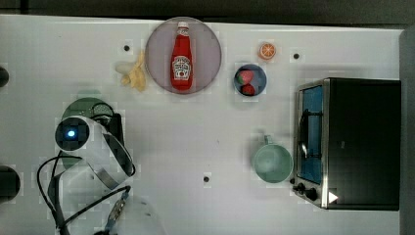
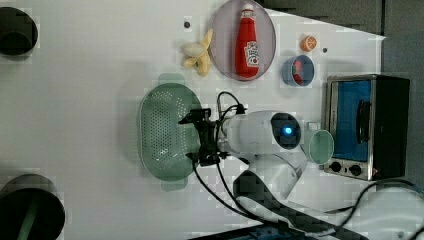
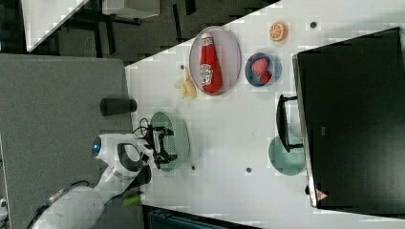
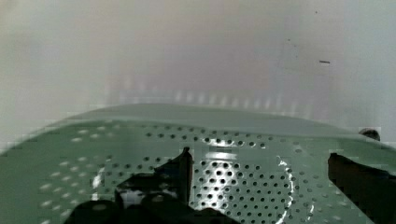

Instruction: Drag strainer left to right.

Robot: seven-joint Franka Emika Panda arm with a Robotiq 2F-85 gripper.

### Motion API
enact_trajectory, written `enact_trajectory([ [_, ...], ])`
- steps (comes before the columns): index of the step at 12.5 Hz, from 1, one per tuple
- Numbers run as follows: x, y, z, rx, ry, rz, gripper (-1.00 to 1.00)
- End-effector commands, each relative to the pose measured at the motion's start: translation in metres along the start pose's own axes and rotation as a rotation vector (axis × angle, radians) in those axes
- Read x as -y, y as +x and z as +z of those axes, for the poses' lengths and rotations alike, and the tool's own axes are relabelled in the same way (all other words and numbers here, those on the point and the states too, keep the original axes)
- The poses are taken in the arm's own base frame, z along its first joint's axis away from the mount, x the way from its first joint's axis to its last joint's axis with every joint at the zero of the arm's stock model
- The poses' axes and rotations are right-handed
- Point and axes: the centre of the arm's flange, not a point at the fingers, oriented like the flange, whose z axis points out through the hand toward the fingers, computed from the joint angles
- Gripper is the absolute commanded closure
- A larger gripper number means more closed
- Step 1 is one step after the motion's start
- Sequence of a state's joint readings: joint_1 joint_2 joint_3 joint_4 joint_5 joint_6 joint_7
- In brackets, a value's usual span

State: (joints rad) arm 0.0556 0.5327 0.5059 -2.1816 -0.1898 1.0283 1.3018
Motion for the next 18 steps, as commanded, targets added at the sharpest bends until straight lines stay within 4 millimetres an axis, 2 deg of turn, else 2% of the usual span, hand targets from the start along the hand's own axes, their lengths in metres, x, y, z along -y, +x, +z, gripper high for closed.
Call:
enact_trajectory([
  [1, 0.008, 0.008, -0.001, -0.005, 0.043, 0.076, -1.0],
  [8, 0.012, 0.045, 0.002, -0.039, 0.039, 0.128, -1.0],
  [13, 0.007, 0.086, -0.012, -0.069, 0.048, 0.176, -1.0],
  [18, 0.001, 0.13, -0.014, -0.093, 0.035, 0.147, -1.0],
])
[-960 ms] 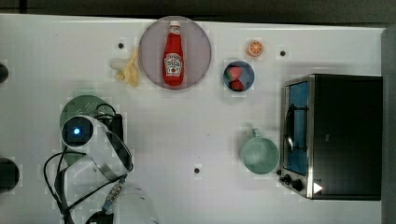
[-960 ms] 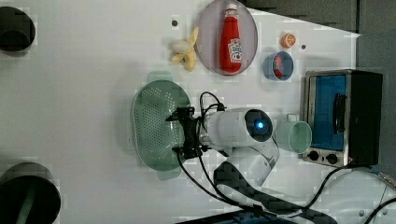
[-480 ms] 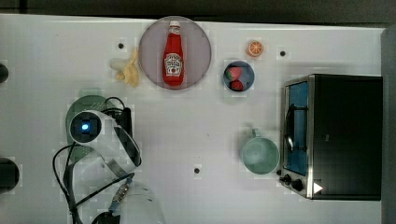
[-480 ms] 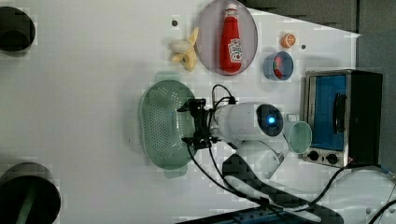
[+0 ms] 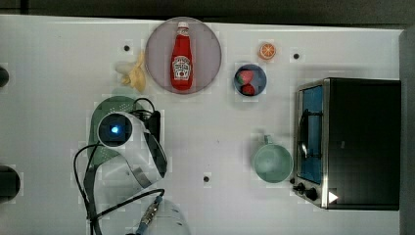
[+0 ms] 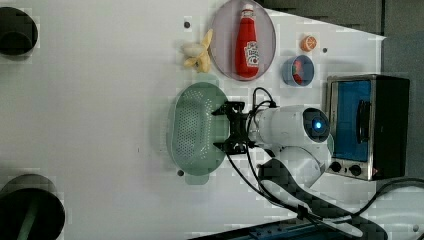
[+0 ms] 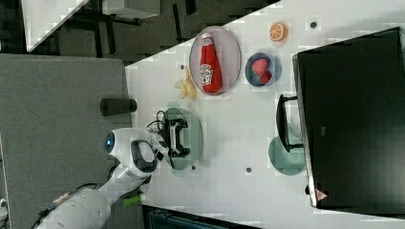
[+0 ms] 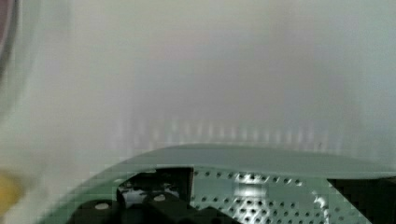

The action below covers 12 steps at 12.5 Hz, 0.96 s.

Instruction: Drag strainer left to right.

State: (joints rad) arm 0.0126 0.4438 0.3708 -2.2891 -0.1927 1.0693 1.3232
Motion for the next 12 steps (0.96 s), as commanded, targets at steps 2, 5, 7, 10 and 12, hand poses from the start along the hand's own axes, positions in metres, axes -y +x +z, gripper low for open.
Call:
enact_trajectory([
  [2, 0.008, 0.053, -0.004, -0.032, 0.002, -0.024, -1.0],
  [5, 0.011, 0.085, -0.007, -0.053, 0.003, -0.044, -1.0],
  [7, 0.015, 0.106, -0.01, -0.066, 0.008, -0.04, -1.0],
  [10, 0.019, 0.134, -0.011, -0.082, 0.009, -0.018, -1.0],
  [12, 0.022, 0.151, -0.011, -0.092, 0.008, -0.021, -1.0],
])
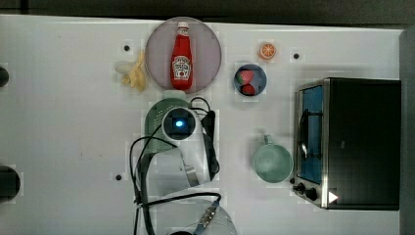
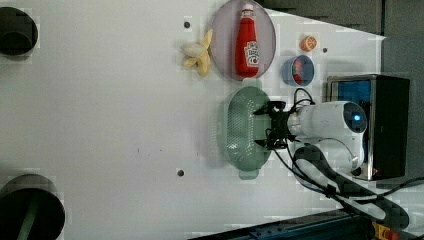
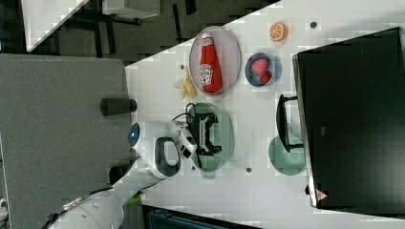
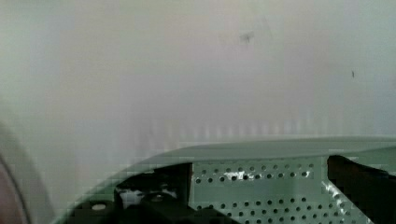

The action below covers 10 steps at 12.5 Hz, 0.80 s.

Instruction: Drag strainer left to right.

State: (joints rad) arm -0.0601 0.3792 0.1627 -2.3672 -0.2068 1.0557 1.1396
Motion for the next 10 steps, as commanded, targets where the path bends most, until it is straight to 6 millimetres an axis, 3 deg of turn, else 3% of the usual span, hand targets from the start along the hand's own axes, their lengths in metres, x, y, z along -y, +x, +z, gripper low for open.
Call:
enact_trajectory([
  [1, 0.011, 0.012, -0.01, -0.005, 0.033, -0.087, -1.0],
  [10, 0.02, 0.101, -0.007, -0.052, 0.036, -0.112, -1.0],
])
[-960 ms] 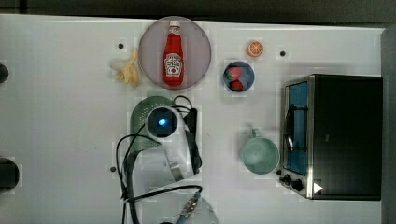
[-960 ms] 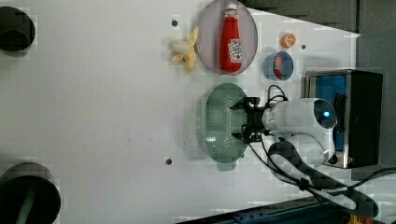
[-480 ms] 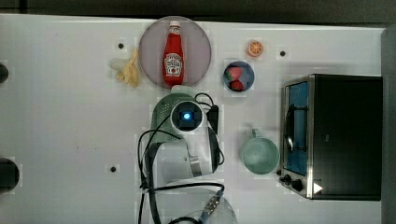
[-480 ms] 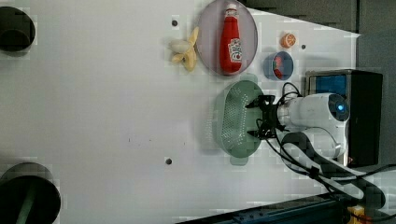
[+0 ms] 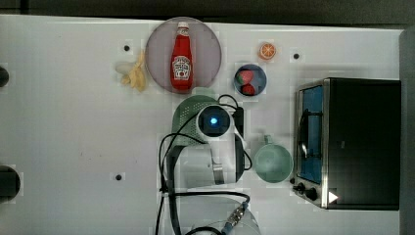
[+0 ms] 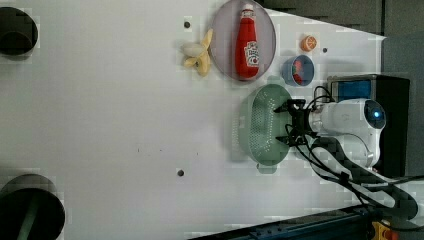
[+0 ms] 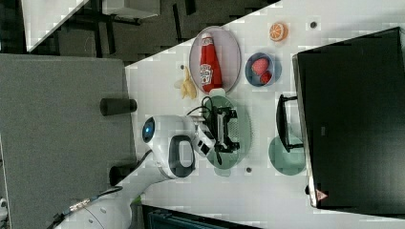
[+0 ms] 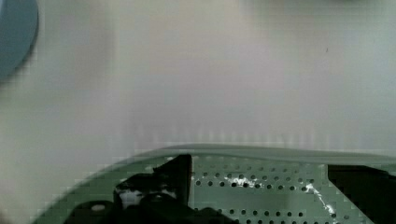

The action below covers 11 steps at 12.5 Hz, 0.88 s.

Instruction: Drag strainer left to right.

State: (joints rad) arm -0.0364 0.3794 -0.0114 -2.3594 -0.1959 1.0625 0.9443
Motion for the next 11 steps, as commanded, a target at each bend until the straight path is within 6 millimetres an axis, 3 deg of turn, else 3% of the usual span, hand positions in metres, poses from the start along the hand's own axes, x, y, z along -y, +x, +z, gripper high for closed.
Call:
enact_trajectory([
  [1, 0.006, 0.031, -0.009, -0.014, 0.036, -0.062, -1.0],
  [11, 0.002, 0.079, -0.006, -0.04, 0.027, -0.1, -1.0],
])
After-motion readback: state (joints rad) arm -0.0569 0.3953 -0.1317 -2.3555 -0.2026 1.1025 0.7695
